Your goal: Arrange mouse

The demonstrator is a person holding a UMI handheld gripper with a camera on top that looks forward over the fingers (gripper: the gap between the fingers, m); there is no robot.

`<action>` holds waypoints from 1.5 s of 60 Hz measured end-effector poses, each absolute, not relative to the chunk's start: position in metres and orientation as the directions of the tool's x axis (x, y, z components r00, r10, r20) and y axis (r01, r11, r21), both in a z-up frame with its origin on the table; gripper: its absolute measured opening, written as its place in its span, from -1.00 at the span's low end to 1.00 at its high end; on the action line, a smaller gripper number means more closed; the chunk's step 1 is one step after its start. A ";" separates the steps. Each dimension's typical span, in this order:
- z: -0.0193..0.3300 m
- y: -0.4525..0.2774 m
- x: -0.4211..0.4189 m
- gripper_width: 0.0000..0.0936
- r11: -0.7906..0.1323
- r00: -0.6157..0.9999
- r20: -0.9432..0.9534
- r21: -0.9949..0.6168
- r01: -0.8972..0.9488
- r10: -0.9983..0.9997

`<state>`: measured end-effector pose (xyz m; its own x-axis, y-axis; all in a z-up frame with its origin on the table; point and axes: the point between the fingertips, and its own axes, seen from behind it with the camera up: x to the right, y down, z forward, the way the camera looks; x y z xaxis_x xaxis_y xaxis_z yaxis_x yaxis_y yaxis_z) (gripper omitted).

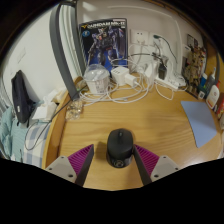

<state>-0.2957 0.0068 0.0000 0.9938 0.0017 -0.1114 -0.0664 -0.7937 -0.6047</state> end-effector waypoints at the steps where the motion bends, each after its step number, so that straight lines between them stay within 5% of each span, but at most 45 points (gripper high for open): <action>1: 0.000 0.010 -0.298 0.71 -0.792 0.994 -0.113 -0.607 -0.066 0.003; 28: -0.005 0.035 -0.321 0.61 -0.810 0.992 -0.103 -0.587 0.002 0.077; 32: -0.007 0.035 -0.317 0.15 -0.812 0.993 -0.066 -0.582 0.041 0.097; 42: -0.007 0.037 -0.310 -0.29 -0.817 0.995 -0.038 -0.574 0.051 0.089; 53: -0.003 0.038 -0.312 -0.36 -0.804 0.990 -0.027 -0.587 0.095 0.137; 59: 0.044 0.046 -0.312 -0.36 -0.768 0.991 -0.053 -0.637 0.059 0.120; 77: 0.286 0.091 -0.178 -0.36 -0.489 0.999 -0.030 -0.871 -0.047 -0.042; 84: 0.309 0.096 -0.097 -0.36 -0.453 0.994 -0.017 -0.889 -0.064 -0.108; 90: 0.286 0.097 -0.022 -0.36 -0.494 0.988 0.010 -0.867 -0.068 -0.155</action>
<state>-0.0218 0.0973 0.2860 0.9879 -0.1549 0.0105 -0.0683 -0.4942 -0.8667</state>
